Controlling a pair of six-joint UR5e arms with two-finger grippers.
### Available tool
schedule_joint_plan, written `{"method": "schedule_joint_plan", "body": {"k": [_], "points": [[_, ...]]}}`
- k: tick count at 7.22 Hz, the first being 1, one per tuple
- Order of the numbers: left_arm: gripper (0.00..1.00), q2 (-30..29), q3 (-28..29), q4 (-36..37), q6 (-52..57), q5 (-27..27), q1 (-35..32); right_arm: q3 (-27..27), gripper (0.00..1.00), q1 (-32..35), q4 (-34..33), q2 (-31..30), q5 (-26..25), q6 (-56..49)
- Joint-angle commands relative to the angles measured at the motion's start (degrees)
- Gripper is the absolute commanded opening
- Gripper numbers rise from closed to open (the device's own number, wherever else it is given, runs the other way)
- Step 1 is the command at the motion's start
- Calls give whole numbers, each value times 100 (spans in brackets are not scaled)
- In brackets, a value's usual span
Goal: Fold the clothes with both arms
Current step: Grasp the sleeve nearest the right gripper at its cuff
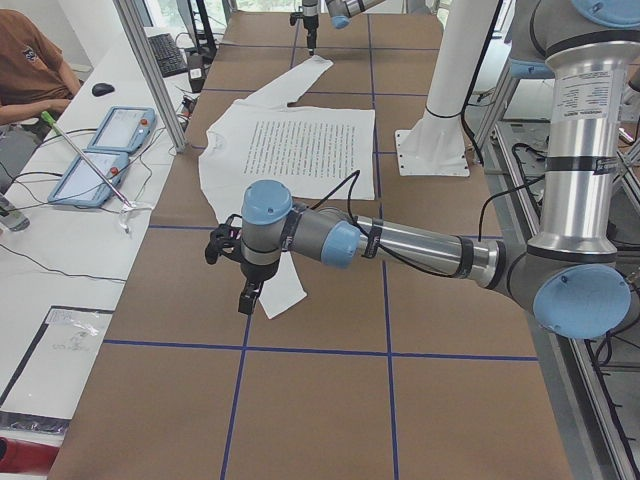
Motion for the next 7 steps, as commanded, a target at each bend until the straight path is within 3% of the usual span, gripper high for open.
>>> {"method": "schedule_joint_plan", "body": {"k": [1, 2, 4, 5, 7], "points": [[100, 13, -25, 3, 7, 1, 0, -4, 83, -115, -1, 3, 5, 144], [100, 22, -51, 3, 7, 1, 0, -4, 75, -124, -1, 3, 5, 231], [100, 22, -61, 12, 7, 9, 0, -4, 21, -124, -1, -6, 23, 434], [100, 22, -61, 12, 16, 27, -9, -4, 0, -133, -1, 3, 23, 434], [100, 22, -61, 12, 25, 45, -9, -22, 0, -142, -10, 20, 40, 434]]}}
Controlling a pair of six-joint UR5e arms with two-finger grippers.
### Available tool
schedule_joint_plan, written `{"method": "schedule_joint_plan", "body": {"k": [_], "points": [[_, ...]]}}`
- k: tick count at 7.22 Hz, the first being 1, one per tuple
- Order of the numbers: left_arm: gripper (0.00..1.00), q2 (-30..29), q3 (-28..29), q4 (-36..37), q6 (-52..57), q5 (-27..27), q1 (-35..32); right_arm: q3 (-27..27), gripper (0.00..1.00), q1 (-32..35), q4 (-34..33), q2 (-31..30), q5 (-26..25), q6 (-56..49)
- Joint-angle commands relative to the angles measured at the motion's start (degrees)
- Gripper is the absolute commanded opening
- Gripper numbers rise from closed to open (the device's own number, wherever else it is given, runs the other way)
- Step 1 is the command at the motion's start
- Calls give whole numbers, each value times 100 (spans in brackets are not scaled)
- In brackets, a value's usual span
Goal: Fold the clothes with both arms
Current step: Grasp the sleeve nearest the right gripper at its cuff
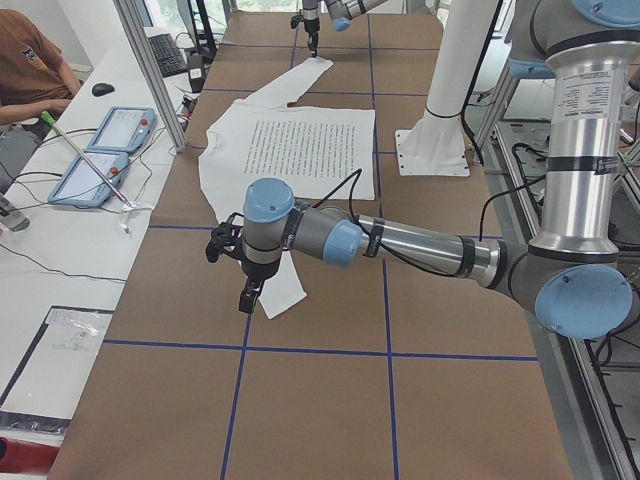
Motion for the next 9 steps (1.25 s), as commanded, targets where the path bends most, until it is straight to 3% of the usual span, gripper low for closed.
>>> {"method": "schedule_joint_plan", "body": {"k": [1, 3, 5, 7, 9], "points": [[100, 9, -18, 0, 4, 17, -1, 17, 0, -7, -4, 66, 102, -4], [100, 9, -71, 9, 4, 9, -1, 139, 0, 19, -4, 67, 365, 30], [100, 9, -71, 9, 4, -9, -1, 647, 0, 132, -56, 32, 752, 222], [100, 9, -71, 0, 4, -27, 7, 1306, 0, 107, -48, 101, 762, 1386], [100, 0, -71, 18, 4, -44, -1, 1362, 0, -59, -56, 1176, 727, 3124]]}}
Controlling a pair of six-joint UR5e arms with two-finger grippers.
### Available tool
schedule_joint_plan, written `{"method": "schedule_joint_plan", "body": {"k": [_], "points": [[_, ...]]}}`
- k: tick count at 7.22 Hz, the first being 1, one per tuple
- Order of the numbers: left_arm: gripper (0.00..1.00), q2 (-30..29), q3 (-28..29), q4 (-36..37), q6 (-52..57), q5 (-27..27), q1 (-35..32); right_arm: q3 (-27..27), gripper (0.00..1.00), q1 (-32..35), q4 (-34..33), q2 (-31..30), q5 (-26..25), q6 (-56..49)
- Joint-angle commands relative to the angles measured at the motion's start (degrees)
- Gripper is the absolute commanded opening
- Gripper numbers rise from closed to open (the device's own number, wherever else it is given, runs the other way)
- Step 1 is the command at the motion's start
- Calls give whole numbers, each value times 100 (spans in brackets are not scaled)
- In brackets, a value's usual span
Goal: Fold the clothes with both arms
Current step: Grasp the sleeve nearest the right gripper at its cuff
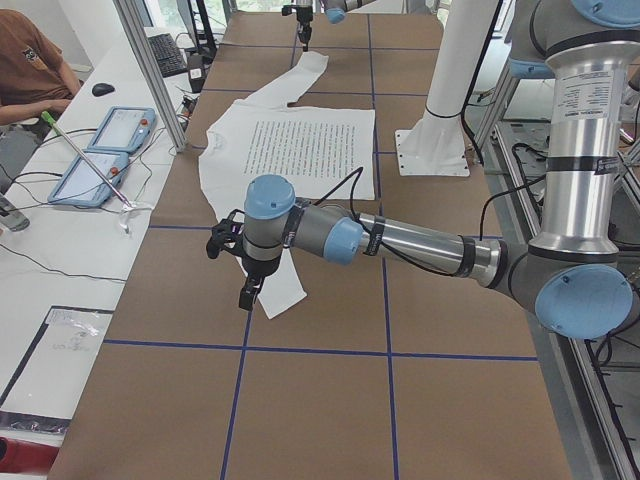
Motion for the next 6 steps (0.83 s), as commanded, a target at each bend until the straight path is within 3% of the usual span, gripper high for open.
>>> {"method": "schedule_joint_plan", "body": {"k": [1, 3, 6], "points": [[100, -12, -9, 48, -12, -23, -6, -14, 0, -385, -19, 1310, -198, 1954], [100, -12, -9, 48, -30, -14, -6, -250, 0, -1323, -717, 2987, -1511, 3469], [100, 5, -79, 4, -30, -5, -6, -1337, 0, -2388, -907, 4844, -2673, 4202]]}}
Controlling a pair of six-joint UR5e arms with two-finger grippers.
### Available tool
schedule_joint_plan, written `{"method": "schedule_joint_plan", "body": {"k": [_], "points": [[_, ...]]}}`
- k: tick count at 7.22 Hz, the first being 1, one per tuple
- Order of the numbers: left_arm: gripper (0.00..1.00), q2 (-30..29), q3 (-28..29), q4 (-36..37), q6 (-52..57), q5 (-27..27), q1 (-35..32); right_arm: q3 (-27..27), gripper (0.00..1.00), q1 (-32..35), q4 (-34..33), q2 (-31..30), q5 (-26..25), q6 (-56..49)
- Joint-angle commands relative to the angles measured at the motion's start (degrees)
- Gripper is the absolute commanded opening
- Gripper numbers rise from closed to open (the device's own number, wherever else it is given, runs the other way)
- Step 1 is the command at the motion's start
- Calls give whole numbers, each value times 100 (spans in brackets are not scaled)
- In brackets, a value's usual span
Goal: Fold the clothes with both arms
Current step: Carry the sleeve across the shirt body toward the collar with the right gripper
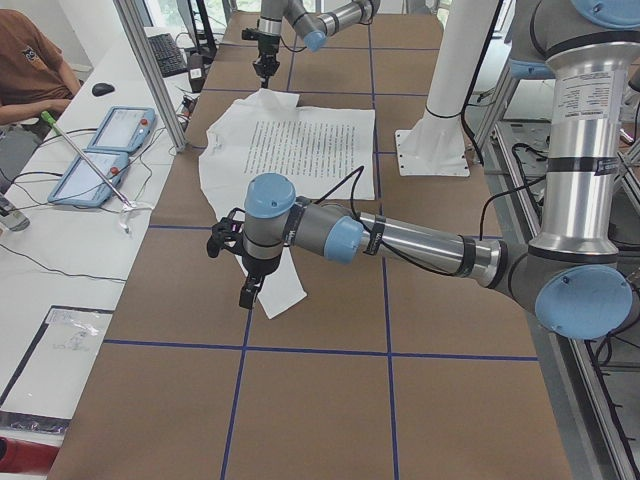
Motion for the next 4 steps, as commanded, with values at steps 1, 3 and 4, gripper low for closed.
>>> {"method": "schedule_joint_plan", "body": {"k": [1, 3, 4], "points": [[100, 40, -36, -23, 18, 7, 0, -878, 0, -733, -11, 1258, -802, 477], [100, 66, -114, -14, 18, 7, 0, -1389, 0, -1278, 59, 1797, -1267, 479], [100, 136, -193, -14, 18, 7, 9, -1739, 0, -1385, 242, 1991, -1375, 479]]}}
